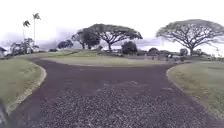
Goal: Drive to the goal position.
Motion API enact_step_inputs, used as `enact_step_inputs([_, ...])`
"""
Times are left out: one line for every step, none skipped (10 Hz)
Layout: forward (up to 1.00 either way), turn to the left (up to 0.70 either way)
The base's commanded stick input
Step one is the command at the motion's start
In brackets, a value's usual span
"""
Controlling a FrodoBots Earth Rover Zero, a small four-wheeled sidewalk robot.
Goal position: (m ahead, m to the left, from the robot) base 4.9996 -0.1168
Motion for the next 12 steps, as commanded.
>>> enact_step_inputs([0.70, -0.15])
enact_step_inputs([0.70, -0.03])
enact_step_inputs([0.70, 0.00])
enact_step_inputs([0.70, 0.00])
enact_step_inputs([0.70, 0.00])
enact_step_inputs([0.70, 0.00])
enact_step_inputs([0.70, 0.00])
enact_step_inputs([0.70, 0.00])
enact_step_inputs([0.70, 0.00])
enact_step_inputs([0.70, 0.00])
enact_step_inputs([0.70, 0.00])
enact_step_inputs([0.70, 0.00])
